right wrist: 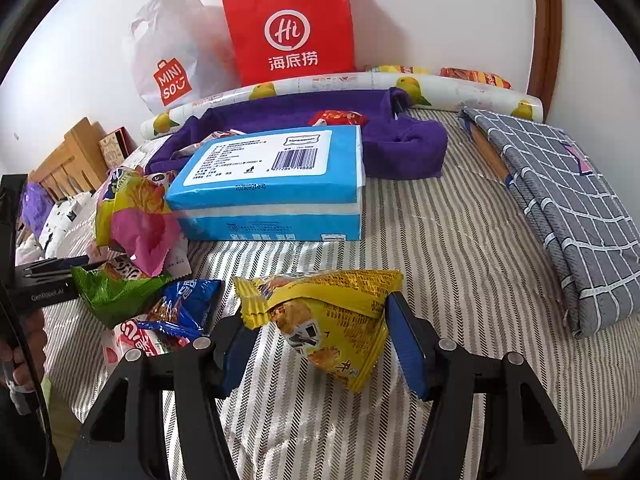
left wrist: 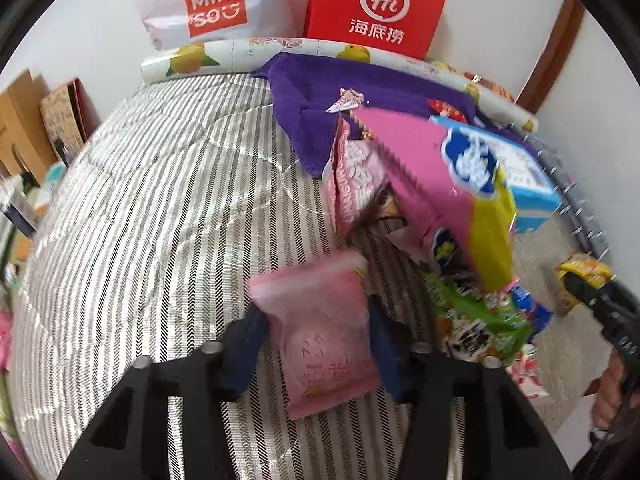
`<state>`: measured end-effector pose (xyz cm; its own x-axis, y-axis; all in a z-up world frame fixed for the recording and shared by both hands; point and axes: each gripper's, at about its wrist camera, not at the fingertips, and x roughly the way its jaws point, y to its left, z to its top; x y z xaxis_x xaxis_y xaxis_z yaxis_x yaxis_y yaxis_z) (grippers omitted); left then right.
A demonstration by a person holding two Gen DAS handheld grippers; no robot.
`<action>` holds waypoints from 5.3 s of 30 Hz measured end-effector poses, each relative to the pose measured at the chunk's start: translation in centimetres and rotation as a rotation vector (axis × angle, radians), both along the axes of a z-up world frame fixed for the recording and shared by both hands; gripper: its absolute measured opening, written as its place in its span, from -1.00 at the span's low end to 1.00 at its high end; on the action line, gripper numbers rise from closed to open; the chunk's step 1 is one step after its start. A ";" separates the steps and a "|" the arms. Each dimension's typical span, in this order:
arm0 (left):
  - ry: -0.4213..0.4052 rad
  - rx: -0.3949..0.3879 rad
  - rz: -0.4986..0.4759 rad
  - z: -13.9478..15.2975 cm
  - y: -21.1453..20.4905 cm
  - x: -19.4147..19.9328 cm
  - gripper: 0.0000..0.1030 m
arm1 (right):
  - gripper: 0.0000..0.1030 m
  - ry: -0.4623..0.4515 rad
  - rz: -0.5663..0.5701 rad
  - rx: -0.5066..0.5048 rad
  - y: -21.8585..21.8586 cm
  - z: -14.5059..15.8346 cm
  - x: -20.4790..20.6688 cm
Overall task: Organize snacks
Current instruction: 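Grasp the yellow chips bag with the right tool while the left grasps the pink square packet, then carry the yellow bag with the right tool while the left carries the pink packet toward the towel, then open the right tool over the purple towel while the left releases the pink packet there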
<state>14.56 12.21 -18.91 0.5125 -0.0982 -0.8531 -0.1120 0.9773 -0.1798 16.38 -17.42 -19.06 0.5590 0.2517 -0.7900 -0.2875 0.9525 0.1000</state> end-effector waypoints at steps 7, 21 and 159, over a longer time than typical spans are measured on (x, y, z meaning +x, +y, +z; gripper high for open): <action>-0.017 -0.076 0.001 1.2 1.5 -0.9 -0.16 | 0.20 -0.018 0.000 -0.014 0.4 1.3 0.0; -0.119 -0.095 -0.126 7.8 -0.1 0.4 -0.16 | 0.20 -0.094 -0.003 0.009 1.6 6.1 0.5; 0.084 -0.112 -0.096 5.4 -2.6 24.8 -0.15 | 0.21 0.119 0.004 0.026 5.4 0.2 23.1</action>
<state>39.32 9.65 -13.52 0.4232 -0.2399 -0.8737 -0.0384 0.9587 -0.2818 39.49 -11.98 -18.91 0.4602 0.2748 -0.8442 -0.2761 0.9480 0.1581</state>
